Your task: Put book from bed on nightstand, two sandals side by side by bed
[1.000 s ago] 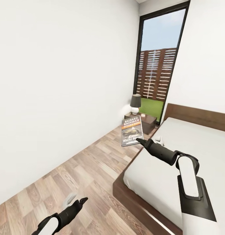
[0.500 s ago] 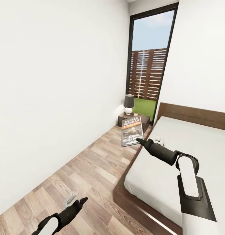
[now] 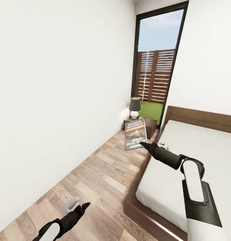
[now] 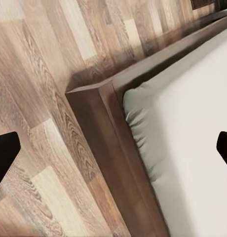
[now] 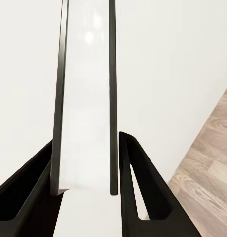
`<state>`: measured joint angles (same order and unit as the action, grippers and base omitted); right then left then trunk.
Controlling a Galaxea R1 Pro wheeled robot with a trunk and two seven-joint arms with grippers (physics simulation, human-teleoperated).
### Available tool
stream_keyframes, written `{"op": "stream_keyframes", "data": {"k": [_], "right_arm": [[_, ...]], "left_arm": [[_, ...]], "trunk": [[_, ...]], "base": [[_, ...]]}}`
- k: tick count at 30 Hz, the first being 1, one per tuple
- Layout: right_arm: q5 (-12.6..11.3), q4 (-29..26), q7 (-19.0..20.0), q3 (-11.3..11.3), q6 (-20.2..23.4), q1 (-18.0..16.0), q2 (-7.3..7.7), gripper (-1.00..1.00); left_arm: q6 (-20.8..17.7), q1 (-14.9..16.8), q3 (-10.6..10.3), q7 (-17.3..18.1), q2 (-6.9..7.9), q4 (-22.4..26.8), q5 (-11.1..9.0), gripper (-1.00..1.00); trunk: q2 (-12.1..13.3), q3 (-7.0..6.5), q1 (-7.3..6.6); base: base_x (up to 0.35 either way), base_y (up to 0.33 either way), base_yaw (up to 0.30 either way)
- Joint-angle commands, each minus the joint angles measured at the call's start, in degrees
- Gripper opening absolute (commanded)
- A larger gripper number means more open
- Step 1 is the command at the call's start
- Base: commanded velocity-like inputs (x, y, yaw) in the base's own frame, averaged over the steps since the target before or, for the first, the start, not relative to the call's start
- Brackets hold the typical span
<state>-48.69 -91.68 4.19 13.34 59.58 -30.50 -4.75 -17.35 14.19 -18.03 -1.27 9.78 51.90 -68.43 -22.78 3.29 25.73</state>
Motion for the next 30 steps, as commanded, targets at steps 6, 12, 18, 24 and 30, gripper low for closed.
{"op": "stream_keyframes", "data": {"k": [6,12,18,24,30], "right_arm": [[0.26,0.03,0.53,0.29,-0.12,-0.09,-0.08,-1.0],[0.08,0.04,0.51,0.37,-0.78,-0.09,-0.06,-1.0],[-0.16,0.0,0.4,0.39,-0.98,-0.08,-0.08,-1.0],[-0.26,0.0,0.39,0.37,-0.87,-0.07,-0.06,-1.0],[-0.26,0.01,0.34,0.41,-0.87,-0.07,-0.02,-1.0]], "left_arm": [[-0.05,0.05,-0.16,-0.14,0.07,0.04,-0.47,1.0],[-0.05,0.05,-0.16,-0.14,0.07,0.04,-0.47,1.0],[-0.05,0.05,-0.18,-0.14,0.05,0.04,-0.47,1.0],[-0.11,0.07,-0.96,0.68,-0.06,0.33,1.18,1.0],[-2.23,0.21,-1.54,0.66,-0.58,0.43,3.22,1.0]], "trunk": [[-0.13,0.13,0.06],[-0.13,0.13,0.06],[-0.13,0.13,0.06],[-0.13,0.04,0.06],[-0.13,-0.14,0.06]], "base": [[0.177,0.289,-0.03],[0.176,0.289,-0.006],[0.176,0.289,-0.114],[0.172,0.289,-0.236],[0.169,0.289,-0.261]]}}
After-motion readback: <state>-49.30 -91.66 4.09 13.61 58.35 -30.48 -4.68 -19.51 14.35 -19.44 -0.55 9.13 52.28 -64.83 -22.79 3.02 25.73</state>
